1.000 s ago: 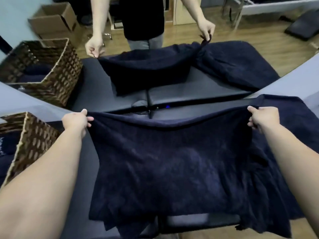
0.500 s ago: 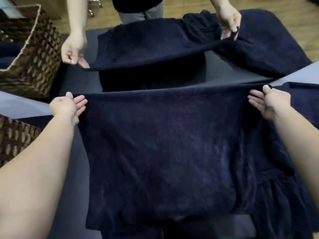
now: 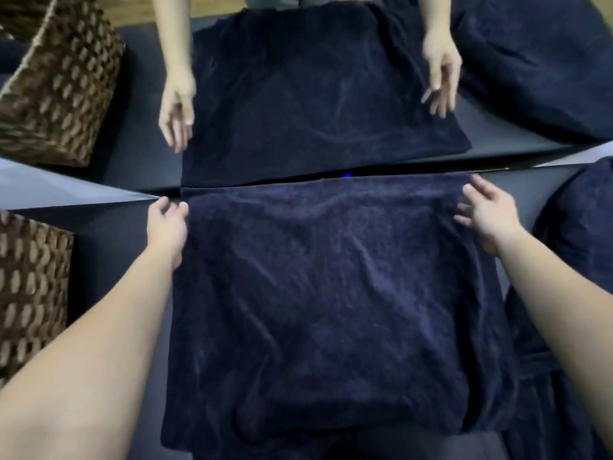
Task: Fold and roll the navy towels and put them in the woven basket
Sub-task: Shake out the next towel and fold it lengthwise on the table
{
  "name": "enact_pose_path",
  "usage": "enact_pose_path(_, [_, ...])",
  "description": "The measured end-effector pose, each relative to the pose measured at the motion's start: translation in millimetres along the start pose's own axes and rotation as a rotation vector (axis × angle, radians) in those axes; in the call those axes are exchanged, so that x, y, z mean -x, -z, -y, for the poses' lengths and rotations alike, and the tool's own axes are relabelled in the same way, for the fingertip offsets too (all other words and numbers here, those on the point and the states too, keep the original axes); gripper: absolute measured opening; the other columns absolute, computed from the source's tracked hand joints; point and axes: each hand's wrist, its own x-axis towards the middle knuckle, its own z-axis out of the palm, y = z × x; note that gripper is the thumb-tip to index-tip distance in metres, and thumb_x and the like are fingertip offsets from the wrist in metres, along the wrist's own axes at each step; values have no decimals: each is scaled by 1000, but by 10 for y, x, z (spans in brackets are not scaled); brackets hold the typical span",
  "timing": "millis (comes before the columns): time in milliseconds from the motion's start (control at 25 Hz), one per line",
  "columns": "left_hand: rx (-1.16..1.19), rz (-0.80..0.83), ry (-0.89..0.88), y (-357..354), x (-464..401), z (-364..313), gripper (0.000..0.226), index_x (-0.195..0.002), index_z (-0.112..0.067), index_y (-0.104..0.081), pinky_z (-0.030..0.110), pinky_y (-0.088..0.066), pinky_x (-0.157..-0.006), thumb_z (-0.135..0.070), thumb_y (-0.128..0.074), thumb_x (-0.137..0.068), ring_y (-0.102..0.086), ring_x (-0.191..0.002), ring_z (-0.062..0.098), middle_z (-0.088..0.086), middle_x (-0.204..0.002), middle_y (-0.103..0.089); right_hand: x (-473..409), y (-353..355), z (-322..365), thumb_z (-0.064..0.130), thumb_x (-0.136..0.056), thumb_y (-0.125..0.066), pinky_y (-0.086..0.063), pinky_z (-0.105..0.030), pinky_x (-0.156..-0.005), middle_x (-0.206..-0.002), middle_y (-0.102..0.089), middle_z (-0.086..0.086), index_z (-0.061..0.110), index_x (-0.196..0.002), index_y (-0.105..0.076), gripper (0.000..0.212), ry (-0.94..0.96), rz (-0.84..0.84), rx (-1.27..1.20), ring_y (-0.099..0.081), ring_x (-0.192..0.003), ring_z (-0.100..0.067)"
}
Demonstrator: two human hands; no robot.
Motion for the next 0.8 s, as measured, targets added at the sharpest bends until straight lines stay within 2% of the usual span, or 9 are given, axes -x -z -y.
enact_pose_path(40, [-84, 10, -50, 0, 76, 96, 53, -152, -19, -36, 27, -36, -113, -22, -57, -103, -53, -133, 13, 5, -150, -51, 65, -32, -74, 21, -103, -57, -56, -31, -85, -131, -61, -8, 14, -146, -51, 44, 70, 1, 145, -57, -105, -20])
enact_pose_path(80, [-158, 24, -106, 7, 163, 199, 54, -152, -16, -36, 26, -32, -116, -20, -57, -103, -44, -141, 14, 7, -156, -44, 132, -50, -157, 20, -102, -59, -54, -27, -84, -126, -66, -13, 10, -138, -59, 37, 144, 4, 278, -58, -103, -18])
enact_pose_path(160, [-333, 64, -227, 23, 364, 422, 54, -152, -17, -37, 28, -28, -119, -22, -57, -103, -38, -146, 14, 6, -160, -40, 356, -76, -293, 19, -100, -60, -49, -24, -90, -124, -69, -16, 8, -129, -66, 32, 239, 40, 475, -61, -105, -16])
enact_pose_path(240, [-578, 127, -328, 38, 613, 659, 55, -154, -21, -36, 35, -23, -123, -30, -56, -103, -30, -151, 20, 2, -162, -35, 620, -93, -463, 23, -100, -60, -42, -32, -105, -133, -65, -14, 10, -130, -65, 33, 266, 80, 619, -60, -122, -23])
enact_pose_path(320, [-775, 229, -422, 45, 888, 925, 57, -156, -19, -34, 42, -12, -127, -35, -52, -104, -13, -156, 22, 2, -166, -26, 913, -111, -680, 29, -100, -59, -33, -44, -116, -149, -52, -11, 14, -135, -61, 39, 285, 156, 750, -46, -138, -32])
enact_pose_path(440, [-921, 310, -503, 116, 1410, 1372, 58, -156, -16, -34, 44, -7, -128, -38, -48, -104, -5, -157, 21, 3, -168, -21, 1384, 3, -1046, 39, -101, -54, -29, -55, -113, -161, -36, -10, 19, -141, -55, 45, 265, 211, 947, -35, -142, -38])
enact_pose_path(600, [-999, 287, -485, 316, 2069, 1903, 57, -158, -17, -32, 42, -4, -128, -39, -42, -106, -2, -157, 19, 0, -169, -16, 1937, 374, -1492, 44, -103, -46, -28, -56, -114, -164, -26, -11, 17, -148, -46, 52, 228, 143, 1080, -27, -146, -36])
enact_pose_path(680, [-1038, 239, -472, 404, 2284, 2067, 56, -157, -16, -33, 44, -6, -128, -39, -41, -106, -5, -157, 21, 2, -168, -19, 2167, 586, -1645, 44, -102, -49, -26, -55, -115, -165, -24, -12, 15, -150, -42, 56, 186, 94, 1055, -25, -146, -37])
enact_pose_path(800, [-1028, 11, -385, 562, 2525, 2196, 57, -153, -12, -39, 50, -10, -125, -40, -44, -104, -14, -155, 28, 7, -165, -29, 2463, 793, -1759, 41, -99, -57, -26, -56, -116, -163, -25, -16, 11, -153, -33, 66, 149, 19, 953, -27, -145, -39])
